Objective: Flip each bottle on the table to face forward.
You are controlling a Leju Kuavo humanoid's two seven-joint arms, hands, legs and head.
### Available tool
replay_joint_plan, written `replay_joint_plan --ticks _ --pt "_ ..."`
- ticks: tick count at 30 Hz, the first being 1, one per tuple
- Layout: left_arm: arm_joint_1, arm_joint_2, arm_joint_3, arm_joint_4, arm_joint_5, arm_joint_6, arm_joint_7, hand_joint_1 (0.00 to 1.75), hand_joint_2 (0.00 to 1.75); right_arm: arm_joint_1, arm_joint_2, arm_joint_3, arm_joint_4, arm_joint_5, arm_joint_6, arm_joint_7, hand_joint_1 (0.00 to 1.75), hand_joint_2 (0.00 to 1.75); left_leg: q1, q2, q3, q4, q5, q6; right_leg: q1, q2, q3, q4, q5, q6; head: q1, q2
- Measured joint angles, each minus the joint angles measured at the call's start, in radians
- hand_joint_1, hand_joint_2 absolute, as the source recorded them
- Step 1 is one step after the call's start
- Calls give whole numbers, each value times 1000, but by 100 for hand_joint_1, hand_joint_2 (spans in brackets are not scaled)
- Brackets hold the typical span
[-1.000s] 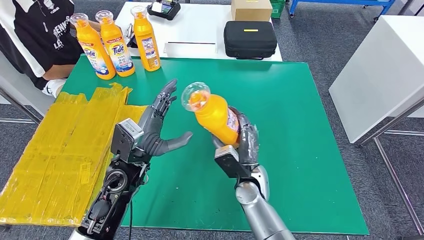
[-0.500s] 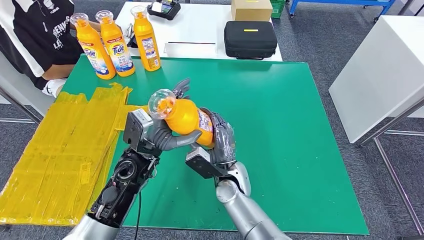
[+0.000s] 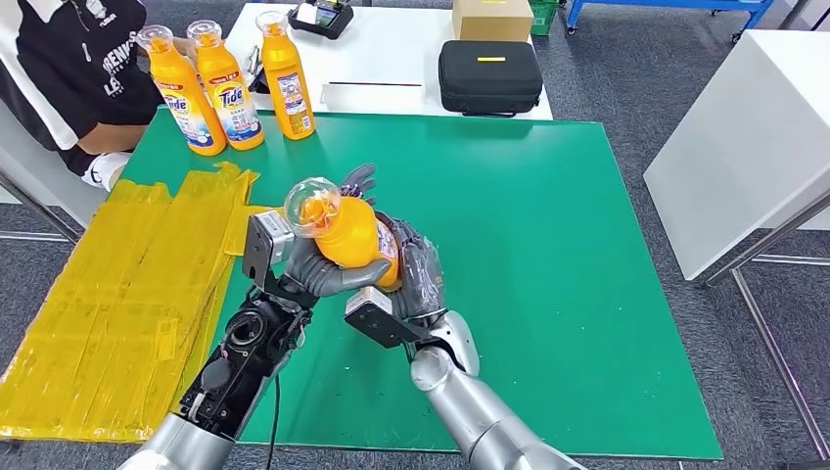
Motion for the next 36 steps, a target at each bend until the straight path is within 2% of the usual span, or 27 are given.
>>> replay_joint_plan --ticks 2,10,20,21,24,25,28,34,36 --pt "0 1 6 9 20 -11 0 175 175 0 0 10 6 -24 6 -3 175 175 0 0 0 0 0 0 0 0 0 0 0 0 0 0" --pt "15 2 57 16 143 -2 10 175 175 -18 0 55 40 -66 5 0 175 175 0 0 0 0 0 0 0 0 0 0 0 0 0 0" --pt "34 -1 77 13 168 10 16 175 175 -22 0 74 58 -97 30 -5 175 175 0 0 0 0 0 0 0 0 -1 0 0 0 0 0" --pt "34 -1 77 13 171 11 16 175 175 -22 0 75 58 -101 31 -5 160 175 0 0 0 0 0 0 0 0 -1 0 0 0 0 0" --pt "35 -1 77 13 179 16 16 175 175 -20 -1 77 55 -114 36 -5 30 175 0 0 0 0 0 0 0 0 -1 0 0 0 0 0" --pt "35 -1 78 13 182 18 16 175 175 -18 -3 77 50 -119 40 -6 1 131 0 0 0 0 0 0 0 0 -1 0 0 0 0 0" --pt "35 -2 84 13 192 29 17 175 175 12 -14 78 3 -160 69 -12 0 0 0 0 0 0 0 0 0 0 -1 0 0 0 0 0" --pt "34 0 102 1 199 50 8 175 175 99 -51 77 -158 -254 159 -18 0 0 0 0 -1 0 0 0 0 0 -2 0 0 0 0 0" --pt "35 1 104 -9 188 83 -1 175 175 125 -61 77 -210 -273 180 -19 0 0 0 0 -1 0 0 0 0 0 -2 0 0 0 0 0"
